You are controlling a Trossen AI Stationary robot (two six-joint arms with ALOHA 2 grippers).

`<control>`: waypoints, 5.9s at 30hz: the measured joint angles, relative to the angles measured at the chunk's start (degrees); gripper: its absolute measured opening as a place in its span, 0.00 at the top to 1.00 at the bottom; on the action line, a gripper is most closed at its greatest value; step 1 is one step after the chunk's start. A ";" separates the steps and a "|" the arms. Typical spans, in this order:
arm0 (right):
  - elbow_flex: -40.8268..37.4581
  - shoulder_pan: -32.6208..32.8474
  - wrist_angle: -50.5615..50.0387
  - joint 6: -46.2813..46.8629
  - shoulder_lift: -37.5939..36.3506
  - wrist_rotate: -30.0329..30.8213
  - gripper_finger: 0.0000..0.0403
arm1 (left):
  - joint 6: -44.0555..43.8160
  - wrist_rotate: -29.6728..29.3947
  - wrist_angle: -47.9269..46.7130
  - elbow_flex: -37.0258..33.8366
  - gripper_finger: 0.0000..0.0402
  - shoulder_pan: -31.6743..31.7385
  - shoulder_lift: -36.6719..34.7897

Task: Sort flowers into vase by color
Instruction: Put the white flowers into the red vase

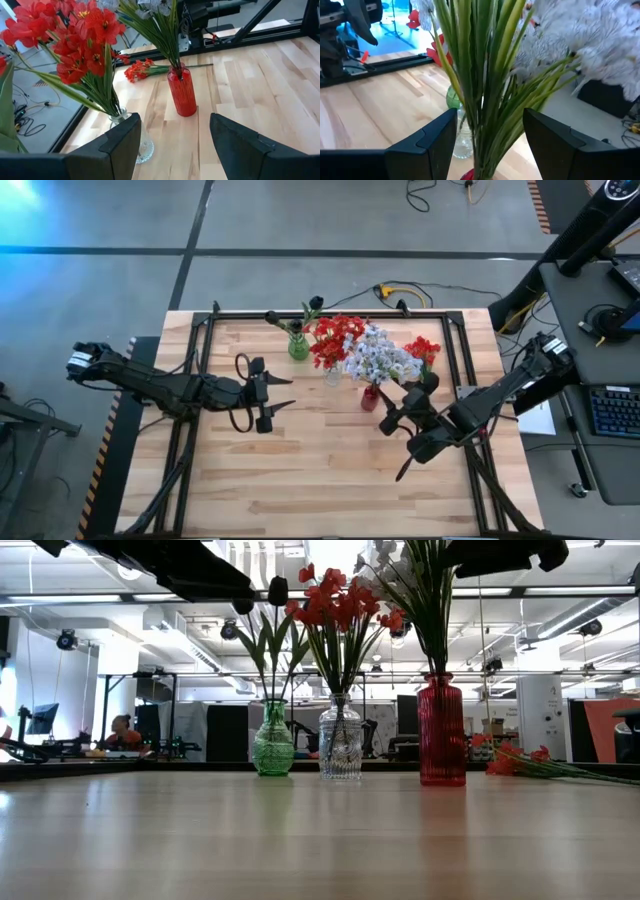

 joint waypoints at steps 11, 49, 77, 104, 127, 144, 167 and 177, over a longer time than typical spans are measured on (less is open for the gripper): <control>0.02 -1.26 1.77 -8.53 -0.58 0.00 0.46 | 0.52 0.00 -0.04 -0.02 0.45 0.00 0.00; 0.26 -2.64 10.82 -16.53 -1.02 -0.17 0.82 | 0.68 -0.96 -0.17 -0.37 0.45 0.00 0.00; 0.26 -2.64 10.32 -13.46 -1.04 -3.59 0.89 | 0.66 -0.98 -0.55 -0.37 0.45 0.00 -0.02; 0.26 -2.64 10.05 -10.91 -1.04 -5.10 0.94 | 0.66 -1.01 -0.61 -0.39 0.45 0.01 -0.02; 0.26 -2.62 6.85 -6.51 -1.03 -8.33 0.95 | 0.37 -0.98 -0.91 -0.39 0.45 0.02 -0.02; 0.26 -2.62 3.62 -4.52 -1.02 -10.37 0.95 | 0.01 -0.98 -0.94 -0.39 0.45 0.00 -0.02; 0.24 -2.62 -0.58 -3.07 -1.02 -12.84 0.95 | -0.66 -0.97 -0.92 -0.39 0.45 0.01 -0.02; 0.24 -2.62 -0.41 -2.19 -1.02 -13.87 0.95 | -0.82 -0.96 -1.46 -0.39 0.45 0.01 -0.02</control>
